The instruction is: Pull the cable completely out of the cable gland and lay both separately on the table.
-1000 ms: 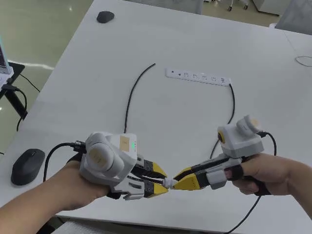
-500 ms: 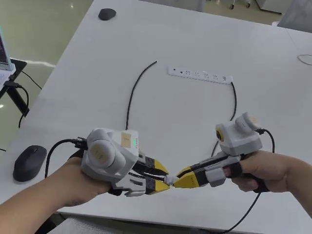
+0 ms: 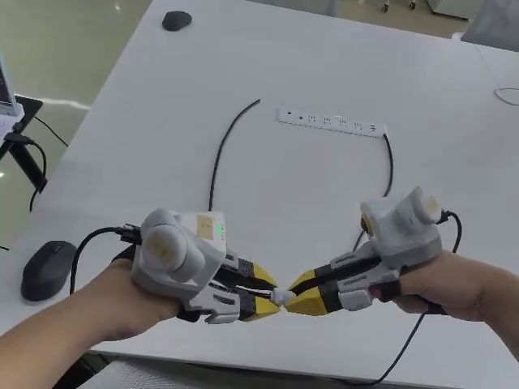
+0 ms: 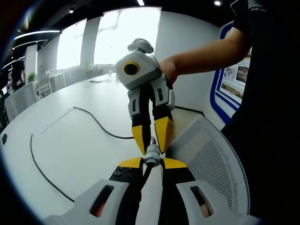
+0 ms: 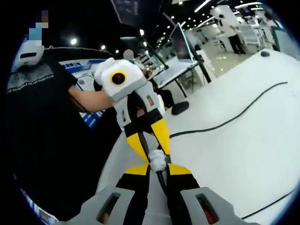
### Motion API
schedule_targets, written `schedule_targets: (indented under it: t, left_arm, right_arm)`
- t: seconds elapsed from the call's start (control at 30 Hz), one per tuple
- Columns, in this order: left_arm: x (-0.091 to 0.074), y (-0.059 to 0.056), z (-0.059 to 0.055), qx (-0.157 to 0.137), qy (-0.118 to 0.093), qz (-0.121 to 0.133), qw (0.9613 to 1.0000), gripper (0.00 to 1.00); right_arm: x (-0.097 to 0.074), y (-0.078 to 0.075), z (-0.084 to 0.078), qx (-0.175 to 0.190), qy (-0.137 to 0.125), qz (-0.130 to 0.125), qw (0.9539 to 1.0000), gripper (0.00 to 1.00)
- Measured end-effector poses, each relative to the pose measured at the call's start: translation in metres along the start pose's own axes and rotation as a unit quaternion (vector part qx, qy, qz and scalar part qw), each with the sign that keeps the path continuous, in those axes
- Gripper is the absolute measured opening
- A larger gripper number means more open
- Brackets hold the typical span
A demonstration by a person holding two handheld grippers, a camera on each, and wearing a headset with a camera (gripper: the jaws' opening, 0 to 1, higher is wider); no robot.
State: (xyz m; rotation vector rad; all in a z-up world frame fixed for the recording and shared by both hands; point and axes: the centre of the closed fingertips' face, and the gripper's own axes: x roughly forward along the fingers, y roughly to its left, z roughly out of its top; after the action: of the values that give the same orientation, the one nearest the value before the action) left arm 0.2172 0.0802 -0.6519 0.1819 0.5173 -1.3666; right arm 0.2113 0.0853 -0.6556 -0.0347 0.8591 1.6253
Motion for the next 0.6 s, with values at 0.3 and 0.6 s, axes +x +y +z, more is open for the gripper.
schedule_targets:
  t: [0.3,0.6]
  left_arm:
    - [-0.0009,0.0017,0.003,-0.013,-0.007,0.0,0.9999,0.15]
    - [-0.0069,0.0015,0.0071,-0.033,-0.018,-0.004,0.9993,0.15]
  right_arm:
    - [-0.0019,0.001,0.0031,-0.138,0.027,-0.088,0.9861,0.08]
    - [-0.0018,0.0035,0.009,-0.264,0.043,-0.181,0.9463,0.08]
